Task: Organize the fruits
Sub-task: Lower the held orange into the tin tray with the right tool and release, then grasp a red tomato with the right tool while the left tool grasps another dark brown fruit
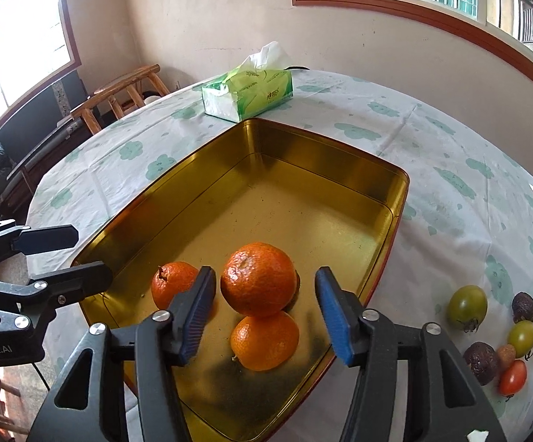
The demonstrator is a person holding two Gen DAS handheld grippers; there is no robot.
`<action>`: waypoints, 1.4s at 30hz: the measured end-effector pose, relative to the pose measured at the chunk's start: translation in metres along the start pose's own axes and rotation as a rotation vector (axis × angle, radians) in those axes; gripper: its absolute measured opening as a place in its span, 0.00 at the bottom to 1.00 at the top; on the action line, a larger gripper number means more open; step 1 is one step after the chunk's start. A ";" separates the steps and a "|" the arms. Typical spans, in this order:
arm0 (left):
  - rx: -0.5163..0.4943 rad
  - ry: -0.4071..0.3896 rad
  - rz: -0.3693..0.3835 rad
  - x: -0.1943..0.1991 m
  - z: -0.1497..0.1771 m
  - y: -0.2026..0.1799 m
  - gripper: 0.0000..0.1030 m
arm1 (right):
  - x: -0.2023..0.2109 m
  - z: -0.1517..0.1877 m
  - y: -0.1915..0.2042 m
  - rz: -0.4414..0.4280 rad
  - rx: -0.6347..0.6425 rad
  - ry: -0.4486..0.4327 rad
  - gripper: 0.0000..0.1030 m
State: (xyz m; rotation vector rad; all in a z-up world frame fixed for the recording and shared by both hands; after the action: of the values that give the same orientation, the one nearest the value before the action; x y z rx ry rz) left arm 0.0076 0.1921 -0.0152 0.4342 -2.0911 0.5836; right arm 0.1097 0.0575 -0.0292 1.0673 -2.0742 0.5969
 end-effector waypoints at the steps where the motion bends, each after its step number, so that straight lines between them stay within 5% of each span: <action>1: -0.006 0.000 0.007 0.001 0.001 -0.004 0.63 | 0.007 0.002 -0.003 -0.001 -0.009 -0.017 0.54; 7: -0.064 -0.001 0.044 0.005 0.006 -0.034 0.63 | 0.058 0.035 -0.042 0.118 -0.081 -0.070 0.54; 14: -0.147 0.012 0.103 0.006 0.015 -0.083 0.63 | 0.090 0.112 -0.124 0.304 -0.251 0.020 0.54; 23: -0.255 0.046 0.158 -0.002 0.030 -0.154 0.63 | 0.065 0.148 -0.162 0.309 -0.302 0.080 0.53; 30: -0.278 0.091 0.211 -0.021 0.043 -0.201 0.63 | 0.053 0.146 -0.165 0.295 -0.288 0.078 0.29; 42: -0.319 0.164 0.225 -0.074 0.060 -0.252 0.62 | 0.094 0.199 -0.209 0.399 -0.430 0.095 0.28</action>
State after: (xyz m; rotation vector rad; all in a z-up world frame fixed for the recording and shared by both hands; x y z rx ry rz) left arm 0.1348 -0.0438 -0.0459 -0.0312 -2.0403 0.3880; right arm 0.1690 -0.2373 -0.0673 0.3770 -2.2092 0.3524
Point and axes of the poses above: each gripper's, at about its wrist camera, not at the fingertips, and x roughly against the way its jaws point, y to its left, z to its underside, the point moved 1 cm from there along -x, roughly the way its jaws point, and after that the axes turned 14 degrees about x, right-handed, at the moved point
